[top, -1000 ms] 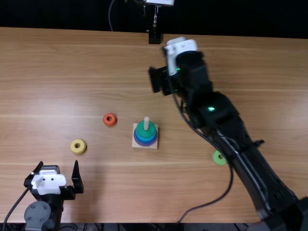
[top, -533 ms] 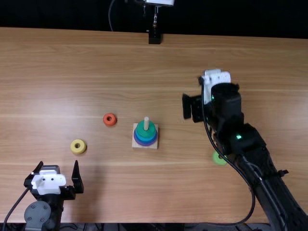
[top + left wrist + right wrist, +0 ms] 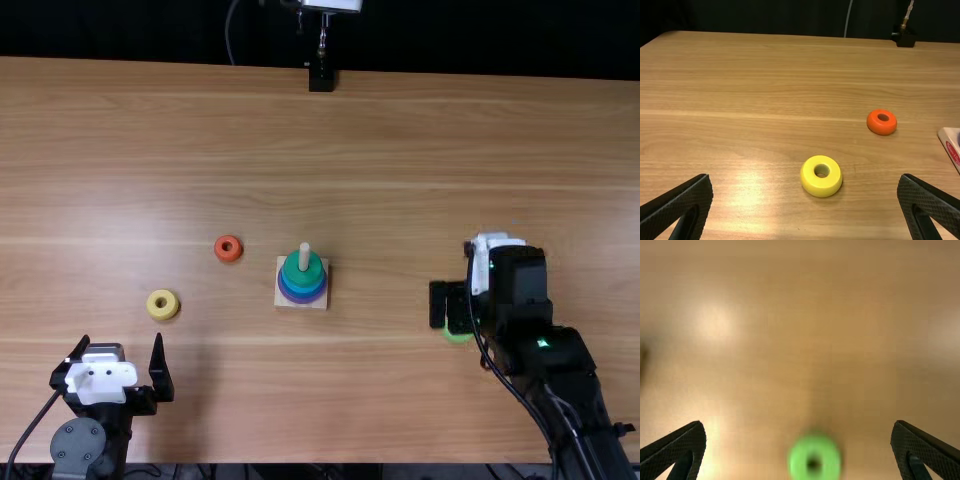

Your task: Build the Hanoi tower: stack the rings onto the peg from bottom to top in this color order: purple, dark blue, light blue, dark green, light green, yellow, orange.

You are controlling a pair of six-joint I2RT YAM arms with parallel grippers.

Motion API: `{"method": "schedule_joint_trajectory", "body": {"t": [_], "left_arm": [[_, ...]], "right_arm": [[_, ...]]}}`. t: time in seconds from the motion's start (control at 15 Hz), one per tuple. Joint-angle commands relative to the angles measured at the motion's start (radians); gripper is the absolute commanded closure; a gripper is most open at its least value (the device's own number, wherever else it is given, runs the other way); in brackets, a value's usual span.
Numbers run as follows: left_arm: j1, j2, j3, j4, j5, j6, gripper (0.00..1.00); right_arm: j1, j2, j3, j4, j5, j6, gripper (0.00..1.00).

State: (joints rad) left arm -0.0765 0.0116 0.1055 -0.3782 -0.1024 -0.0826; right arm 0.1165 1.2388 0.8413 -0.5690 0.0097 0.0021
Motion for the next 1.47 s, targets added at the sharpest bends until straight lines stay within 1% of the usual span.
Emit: {"method": "schedule_joint_trajectory", "body": {"t": [0.0, 0.07, 0.13, 0.27, 0.4, 0.53, 0.8, 1.4], "left_arm": [[0.000, -0.012, -0.105, -0.084, -0.008, 0.000, 0.00], [0.000, -0.012, -0.105, -0.084, -0.008, 0.000, 0.00], [0.000, -0.012, -0.105, -0.084, -0.008, 0.000, 0.00], [0.000, -0.012, -0.105, -0.084, -0.008, 0.000, 0.00], [0.000, -0.012, -0.105, -0.084, -0.008, 0.000, 0.00], [0.000, -0.012, -0.105, -0.086, -0.008, 0.000, 0.00], [0.000, -0.012, -0.105, -0.086, -0.008, 0.000, 0.00], [0.000, -0.012, -0.105, -0.086, -0.008, 0.000, 0.00]], "right_arm": [[-0.011, 0.010, -0.005, -0.052, -0.052, -0.008, 0.00], [-0.012, 0.013, -0.002, -0.073, -0.054, -0.026, 0.00], [-0.011, 0.019, -0.001, -0.084, -0.054, -0.035, 0.00], [-0.011, 0.068, 0.001, -0.087, -0.052, -0.041, 0.00], [-0.011, 0.169, 0.015, -0.086, -0.041, -0.041, 0.00], [-0.014, 0.238, 0.038, -0.084, -0.041, -0.039, 0.00], [-0.017, 0.295, 0.076, -0.073, -0.041, -0.039, 0.00], [-0.023, 0.352, 0.076, -0.095, -0.041, -0.037, 0.00]]}}
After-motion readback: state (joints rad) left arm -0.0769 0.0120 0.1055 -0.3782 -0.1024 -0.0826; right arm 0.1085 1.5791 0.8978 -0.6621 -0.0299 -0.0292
